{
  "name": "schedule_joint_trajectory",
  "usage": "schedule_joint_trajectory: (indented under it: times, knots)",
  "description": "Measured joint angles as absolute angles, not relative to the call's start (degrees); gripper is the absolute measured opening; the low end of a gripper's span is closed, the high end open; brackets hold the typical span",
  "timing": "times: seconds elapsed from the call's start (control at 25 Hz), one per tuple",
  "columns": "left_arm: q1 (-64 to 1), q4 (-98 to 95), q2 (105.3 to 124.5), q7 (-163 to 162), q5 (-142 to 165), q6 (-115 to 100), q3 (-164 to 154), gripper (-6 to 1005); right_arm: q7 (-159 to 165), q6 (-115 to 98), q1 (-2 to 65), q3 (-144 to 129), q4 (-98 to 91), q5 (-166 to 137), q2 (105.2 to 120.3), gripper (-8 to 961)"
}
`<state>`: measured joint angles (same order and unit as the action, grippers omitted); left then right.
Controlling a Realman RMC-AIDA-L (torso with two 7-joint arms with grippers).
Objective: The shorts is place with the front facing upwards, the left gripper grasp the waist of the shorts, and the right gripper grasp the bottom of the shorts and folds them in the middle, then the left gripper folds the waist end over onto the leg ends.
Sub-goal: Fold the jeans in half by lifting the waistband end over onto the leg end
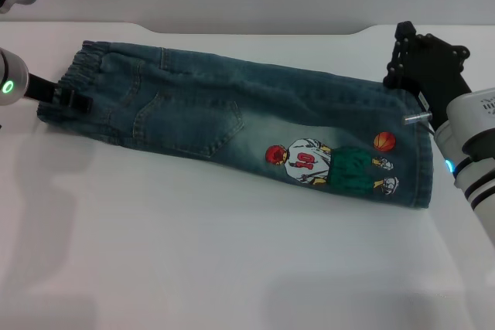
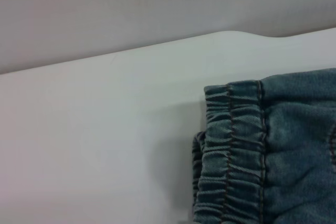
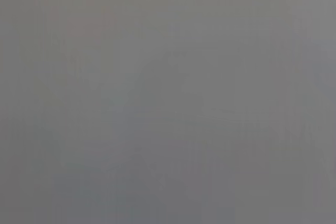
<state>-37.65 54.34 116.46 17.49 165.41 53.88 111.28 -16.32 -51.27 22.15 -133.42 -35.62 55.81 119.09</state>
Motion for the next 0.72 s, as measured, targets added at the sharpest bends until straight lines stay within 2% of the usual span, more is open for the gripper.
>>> schedule_joint_trajectory:
  times: [0.72]
  knots:
    - [-37.46,53.12,116.19,17.32,165.41,53.87,111.81,797,-15.94,-50.47,22.25,-133.62,-36.49,55.8,119.09,-2]
